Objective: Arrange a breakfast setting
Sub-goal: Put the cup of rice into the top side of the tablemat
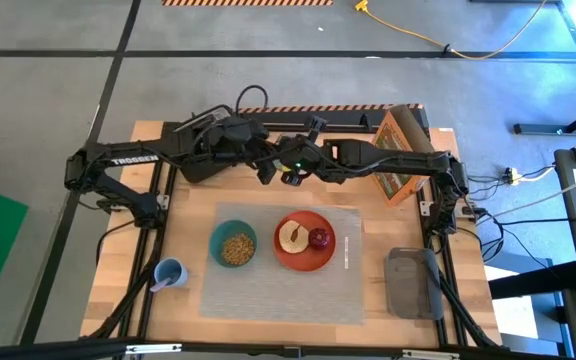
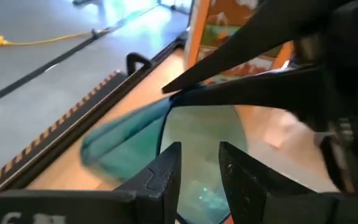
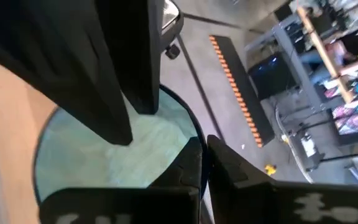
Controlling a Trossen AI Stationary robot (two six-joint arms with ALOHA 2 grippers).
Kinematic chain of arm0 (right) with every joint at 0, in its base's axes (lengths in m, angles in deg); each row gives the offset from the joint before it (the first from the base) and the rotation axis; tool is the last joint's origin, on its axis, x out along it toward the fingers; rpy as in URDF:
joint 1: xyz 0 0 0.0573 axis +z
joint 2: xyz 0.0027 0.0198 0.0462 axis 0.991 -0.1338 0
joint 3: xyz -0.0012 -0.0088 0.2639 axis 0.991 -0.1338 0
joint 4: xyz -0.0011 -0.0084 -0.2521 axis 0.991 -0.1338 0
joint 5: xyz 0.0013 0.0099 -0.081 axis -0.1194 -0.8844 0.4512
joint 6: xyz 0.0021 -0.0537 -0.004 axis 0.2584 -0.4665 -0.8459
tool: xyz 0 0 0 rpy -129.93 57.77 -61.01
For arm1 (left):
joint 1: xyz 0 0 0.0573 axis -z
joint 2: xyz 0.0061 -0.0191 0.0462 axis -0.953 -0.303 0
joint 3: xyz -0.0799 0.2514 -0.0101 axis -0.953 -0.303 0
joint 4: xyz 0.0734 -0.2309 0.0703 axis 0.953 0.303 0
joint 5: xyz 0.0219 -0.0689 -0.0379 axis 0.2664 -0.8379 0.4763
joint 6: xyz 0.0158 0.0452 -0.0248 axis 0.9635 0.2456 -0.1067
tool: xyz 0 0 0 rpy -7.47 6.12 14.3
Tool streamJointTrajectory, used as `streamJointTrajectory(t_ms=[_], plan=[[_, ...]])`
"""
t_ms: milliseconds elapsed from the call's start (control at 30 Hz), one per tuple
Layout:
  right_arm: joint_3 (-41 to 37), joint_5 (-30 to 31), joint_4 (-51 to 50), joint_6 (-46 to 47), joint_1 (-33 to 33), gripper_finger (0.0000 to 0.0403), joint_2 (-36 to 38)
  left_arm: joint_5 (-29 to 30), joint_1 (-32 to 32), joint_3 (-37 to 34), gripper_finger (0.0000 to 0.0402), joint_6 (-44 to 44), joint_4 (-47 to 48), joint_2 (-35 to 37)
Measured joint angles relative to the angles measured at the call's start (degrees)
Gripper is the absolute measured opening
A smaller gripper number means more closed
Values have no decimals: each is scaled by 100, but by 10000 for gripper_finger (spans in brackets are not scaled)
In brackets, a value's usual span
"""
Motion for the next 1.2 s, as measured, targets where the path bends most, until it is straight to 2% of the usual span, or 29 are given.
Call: streamJointTrajectory(t_ms=[167,567,1000,1200], plan=[[0,267,159,-306,112,1,0,471,-6,0,104,-2,96,-54],[0,481,354,-518,185,1,0,1119,178,0,105,98,-28,-15],[0,486,316,-552,101,1,0,1798,447,-7,163,352,-252,-10],[0,493,319,-913,101,1,0,1634,216,-6,168,515,-29,-10]])
